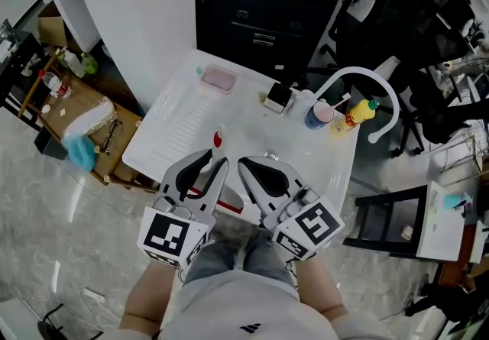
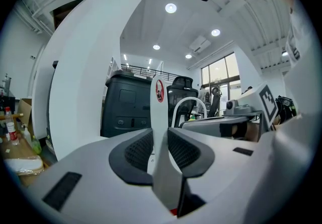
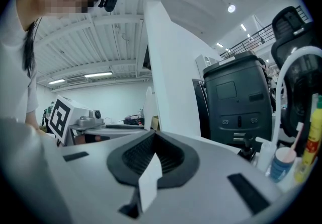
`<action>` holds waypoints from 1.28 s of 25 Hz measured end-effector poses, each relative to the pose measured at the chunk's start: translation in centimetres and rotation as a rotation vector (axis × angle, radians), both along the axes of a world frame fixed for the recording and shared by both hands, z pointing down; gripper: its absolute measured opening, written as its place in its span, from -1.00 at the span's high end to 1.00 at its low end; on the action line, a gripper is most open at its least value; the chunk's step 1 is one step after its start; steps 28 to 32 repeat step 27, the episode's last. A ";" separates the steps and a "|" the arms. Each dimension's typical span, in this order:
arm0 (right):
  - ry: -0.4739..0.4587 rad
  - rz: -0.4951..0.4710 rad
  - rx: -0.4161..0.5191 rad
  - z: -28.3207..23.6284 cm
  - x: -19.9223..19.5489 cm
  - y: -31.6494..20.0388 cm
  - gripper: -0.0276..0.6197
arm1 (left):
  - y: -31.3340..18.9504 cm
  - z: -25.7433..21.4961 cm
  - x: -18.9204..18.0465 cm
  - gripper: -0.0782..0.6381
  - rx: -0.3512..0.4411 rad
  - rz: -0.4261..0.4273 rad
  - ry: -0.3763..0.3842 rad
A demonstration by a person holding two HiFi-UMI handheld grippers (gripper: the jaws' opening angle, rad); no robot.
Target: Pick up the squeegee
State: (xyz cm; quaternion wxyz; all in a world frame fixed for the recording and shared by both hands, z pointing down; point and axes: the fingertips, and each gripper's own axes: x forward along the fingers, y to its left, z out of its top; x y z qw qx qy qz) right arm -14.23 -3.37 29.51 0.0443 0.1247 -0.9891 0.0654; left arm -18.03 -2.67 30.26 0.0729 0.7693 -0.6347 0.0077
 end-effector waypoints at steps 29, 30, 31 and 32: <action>0.031 -0.017 0.029 0.2 -0.5 0.2 0.89 | 0.2 -0.2 -0.5 0.49 0.018 -0.023 0.001; 0.031 -0.017 0.029 0.2 -0.5 0.2 0.89 | 0.2 -0.2 -0.5 0.49 0.018 -0.023 0.001; 0.031 -0.017 0.029 0.2 -0.5 0.2 0.89 | 0.2 -0.2 -0.5 0.49 0.018 -0.023 0.001; 0.031 -0.017 0.029 0.2 -0.5 0.2 0.89 | 0.2 -0.2 -0.5 0.49 0.018 -0.023 0.001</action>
